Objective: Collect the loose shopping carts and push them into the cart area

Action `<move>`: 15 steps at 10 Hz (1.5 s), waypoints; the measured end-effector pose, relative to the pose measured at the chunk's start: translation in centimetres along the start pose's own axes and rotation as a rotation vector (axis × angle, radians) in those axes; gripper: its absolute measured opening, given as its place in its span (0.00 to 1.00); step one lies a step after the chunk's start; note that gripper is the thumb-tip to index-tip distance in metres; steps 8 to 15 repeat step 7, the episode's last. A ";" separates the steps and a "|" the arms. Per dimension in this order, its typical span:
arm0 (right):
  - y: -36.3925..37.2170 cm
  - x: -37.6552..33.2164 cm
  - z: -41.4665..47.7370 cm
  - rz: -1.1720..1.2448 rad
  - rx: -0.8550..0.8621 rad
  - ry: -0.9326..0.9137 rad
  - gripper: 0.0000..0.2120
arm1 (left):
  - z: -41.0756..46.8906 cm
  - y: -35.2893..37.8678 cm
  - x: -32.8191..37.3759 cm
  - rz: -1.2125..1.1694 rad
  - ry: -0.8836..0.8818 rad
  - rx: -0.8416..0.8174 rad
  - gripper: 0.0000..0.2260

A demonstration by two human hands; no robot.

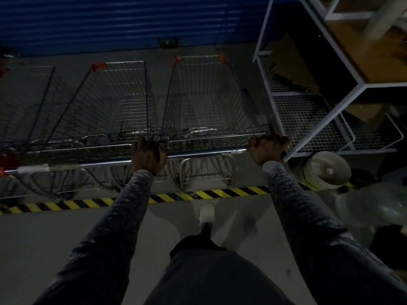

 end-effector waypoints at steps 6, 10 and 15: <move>-0.2 0.0 0.7 -0.057 -0.451 0.201 0.41 | 0.1 -2.5 1.4 0.007 -0.012 -0.032 0.21; -2.6 -0.5 3.0 -0.113 -0.523 0.070 0.26 | 5.1 -7.6 0.4 -0.125 -0.086 0.123 0.25; -2.6 -0.5 3.0 -0.113 -0.523 0.070 0.26 | 5.1 -7.6 0.4 -0.125 -0.086 0.123 0.25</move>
Point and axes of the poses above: each hand's wrist, its own z-axis towards the middle knuckle, its own y-axis out of the palm, x = y × z, the point moved 2 cm from there along z, towards the middle knuckle, and after that the axes turned 13 degrees about z, right-handed, at the moved point
